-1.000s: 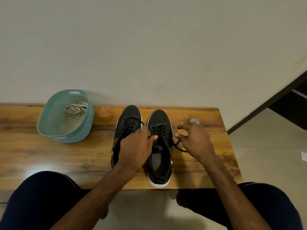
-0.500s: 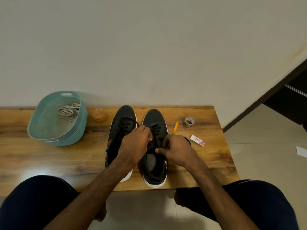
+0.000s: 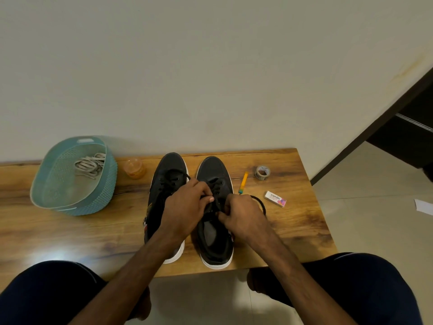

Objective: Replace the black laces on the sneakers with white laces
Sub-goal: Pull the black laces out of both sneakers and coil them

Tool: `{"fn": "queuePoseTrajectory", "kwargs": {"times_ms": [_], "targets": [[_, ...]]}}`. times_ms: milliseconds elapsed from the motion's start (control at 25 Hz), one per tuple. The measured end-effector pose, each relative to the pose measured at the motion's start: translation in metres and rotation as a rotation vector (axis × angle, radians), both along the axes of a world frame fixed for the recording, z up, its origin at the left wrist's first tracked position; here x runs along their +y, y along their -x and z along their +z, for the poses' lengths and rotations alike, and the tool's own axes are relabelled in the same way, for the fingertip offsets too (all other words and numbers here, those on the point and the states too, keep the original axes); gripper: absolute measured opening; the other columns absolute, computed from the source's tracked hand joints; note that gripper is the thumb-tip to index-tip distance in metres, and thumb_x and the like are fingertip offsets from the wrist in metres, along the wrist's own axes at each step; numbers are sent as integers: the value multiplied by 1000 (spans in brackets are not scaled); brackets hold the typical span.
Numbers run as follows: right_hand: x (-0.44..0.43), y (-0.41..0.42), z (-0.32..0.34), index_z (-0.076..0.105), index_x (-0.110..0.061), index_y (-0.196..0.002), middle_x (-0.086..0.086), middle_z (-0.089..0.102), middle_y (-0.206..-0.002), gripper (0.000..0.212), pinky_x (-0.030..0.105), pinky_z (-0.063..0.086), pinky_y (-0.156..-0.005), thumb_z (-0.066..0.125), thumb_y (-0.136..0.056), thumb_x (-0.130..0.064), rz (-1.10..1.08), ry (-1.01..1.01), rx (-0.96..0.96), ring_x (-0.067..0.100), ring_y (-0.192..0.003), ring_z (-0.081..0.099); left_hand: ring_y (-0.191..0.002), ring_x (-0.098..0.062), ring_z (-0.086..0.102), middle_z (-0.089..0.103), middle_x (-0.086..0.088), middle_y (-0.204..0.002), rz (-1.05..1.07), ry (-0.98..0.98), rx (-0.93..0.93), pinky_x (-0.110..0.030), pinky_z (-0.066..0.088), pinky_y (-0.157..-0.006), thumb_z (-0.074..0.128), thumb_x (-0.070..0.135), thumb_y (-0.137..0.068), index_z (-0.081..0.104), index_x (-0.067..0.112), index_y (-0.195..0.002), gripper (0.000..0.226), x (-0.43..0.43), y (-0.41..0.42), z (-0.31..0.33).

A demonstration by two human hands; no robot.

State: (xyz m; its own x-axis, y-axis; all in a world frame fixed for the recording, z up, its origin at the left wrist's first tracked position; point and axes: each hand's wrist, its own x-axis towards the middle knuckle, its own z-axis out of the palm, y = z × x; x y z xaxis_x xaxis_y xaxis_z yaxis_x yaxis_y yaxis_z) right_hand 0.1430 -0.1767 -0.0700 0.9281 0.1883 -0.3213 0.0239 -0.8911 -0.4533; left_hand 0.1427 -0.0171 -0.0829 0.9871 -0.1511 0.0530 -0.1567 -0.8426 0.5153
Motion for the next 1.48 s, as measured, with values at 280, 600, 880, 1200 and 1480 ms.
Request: {"fn": "queuePoseTrajectory", "kwargs": {"times_ms": [280,600,880,1200,1480], "targets": [[-2,1,-2,65,-11,-95,7,65,-92,19,29,40,-64,66,-90,-30,-59,-17,-5,25,-84,62,-63,-7,58,68,-3,-90,455,860,360,-19,42,-49,53,16,-100,61,10,-102,10,15,-15,2],[-3,1,1,65,-12,-95,7,65,-95,22,30,43,-66,66,-90,-33,-53,-19,12,25,-88,63,-81,0,62,67,15,-87,138,132,62,-23,52,-72,63,35,-93,67,30,-92,6,6,-5,-7],[-5,2,4,66,-11,-94,8,65,-95,22,29,40,-65,67,-90,-32,-86,-53,34,26,-90,63,-70,-3,59,69,10,-91,423,591,162,-25,51,-66,57,30,-98,65,20,-102,13,20,-14,9],[-3,1,6,66,-13,-100,8,65,-99,23,30,44,-68,66,-91,-33,-70,-18,54,25,-93,63,-94,-6,60,64,12,-109,24,-134,-72,-22,48,-74,57,32,-97,69,30,-112,19,7,-1,4],[-3,7,8,59,-16,-108,6,66,-105,34,36,50,-75,61,-93,-47,12,83,-64,26,-94,64,-83,-9,62,68,9,-97,408,131,-107,-22,41,-59,59,31,-96,69,25,-101,13,34,-17,21]]}}
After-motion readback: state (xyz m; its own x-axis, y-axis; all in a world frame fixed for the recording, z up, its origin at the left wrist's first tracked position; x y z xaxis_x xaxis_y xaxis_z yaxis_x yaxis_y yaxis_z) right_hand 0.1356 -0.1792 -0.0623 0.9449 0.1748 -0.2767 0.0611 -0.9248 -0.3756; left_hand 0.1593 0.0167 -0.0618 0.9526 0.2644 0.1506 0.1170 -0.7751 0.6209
